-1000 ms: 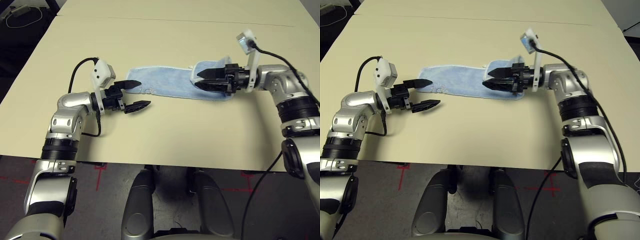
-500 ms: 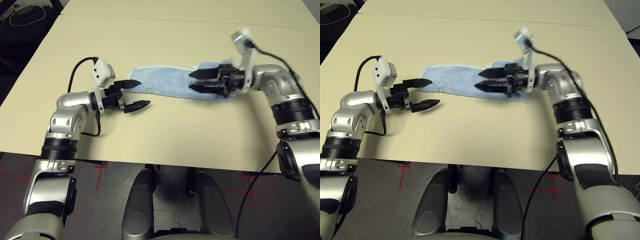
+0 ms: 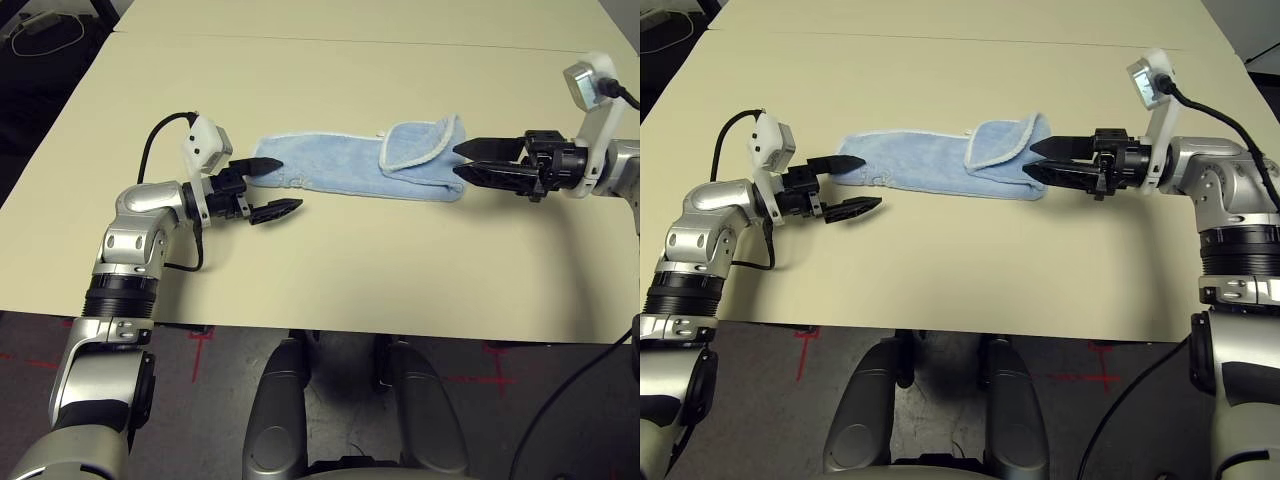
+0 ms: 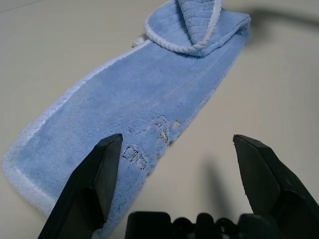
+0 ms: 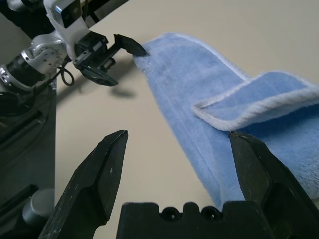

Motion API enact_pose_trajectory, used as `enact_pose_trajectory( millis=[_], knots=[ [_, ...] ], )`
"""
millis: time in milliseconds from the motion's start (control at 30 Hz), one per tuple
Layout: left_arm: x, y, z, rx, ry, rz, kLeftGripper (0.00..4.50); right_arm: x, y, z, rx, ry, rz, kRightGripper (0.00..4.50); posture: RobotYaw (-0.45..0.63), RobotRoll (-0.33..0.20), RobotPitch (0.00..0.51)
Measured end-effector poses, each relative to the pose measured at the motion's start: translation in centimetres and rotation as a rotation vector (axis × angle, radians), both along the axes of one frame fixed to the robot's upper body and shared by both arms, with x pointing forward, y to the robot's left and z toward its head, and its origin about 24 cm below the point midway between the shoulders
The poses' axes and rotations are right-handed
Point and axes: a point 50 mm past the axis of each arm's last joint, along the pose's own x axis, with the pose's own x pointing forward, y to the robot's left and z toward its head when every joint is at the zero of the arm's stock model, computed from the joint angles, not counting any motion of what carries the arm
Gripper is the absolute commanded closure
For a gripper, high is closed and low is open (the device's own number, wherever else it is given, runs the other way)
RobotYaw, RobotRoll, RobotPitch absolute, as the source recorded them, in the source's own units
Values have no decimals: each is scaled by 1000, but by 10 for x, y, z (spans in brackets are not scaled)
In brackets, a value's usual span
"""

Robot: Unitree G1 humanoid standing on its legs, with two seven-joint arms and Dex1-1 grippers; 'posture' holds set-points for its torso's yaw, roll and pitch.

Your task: Fold the towel and set it aside.

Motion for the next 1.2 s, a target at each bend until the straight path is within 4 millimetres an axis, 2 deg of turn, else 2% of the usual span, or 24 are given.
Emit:
enact_pose_trajectory(
  millis=[100,200,533,600,733,867,1033,1200],
  knots=[
    [0,0,0,1,0,1,0,5,-6,-9,-26,29,-67,70,-22,0,262],
    [0,1,0,2,0,2,0,12,-2,-13,-28,18,-81,70,-23,0,260],
    [0,1,1,3,-1,1,0,48,47,-14,-15,-60,-81,70,-9,0,258],
    [-1,1,0,3,0,3,0,55,62,-14,-11,-73,-68,70,-4,0,257],
    [-1,0,0,3,1,1,0,64,92,-5,16,-117,-21,70,1,0,254],
    [-2,1,-4,3,13,4,0,69,106,-5,-27,-121,-35,70,10,0,253],
    [-2,1,-3,5,13,4,0,69,103,-9,-73,-115,-23,70,15,0,253],
    [-5,2,-1,11,3,6,0,60,69,-1,-155,-188,-37,70,-1,0,255]
  ],
)
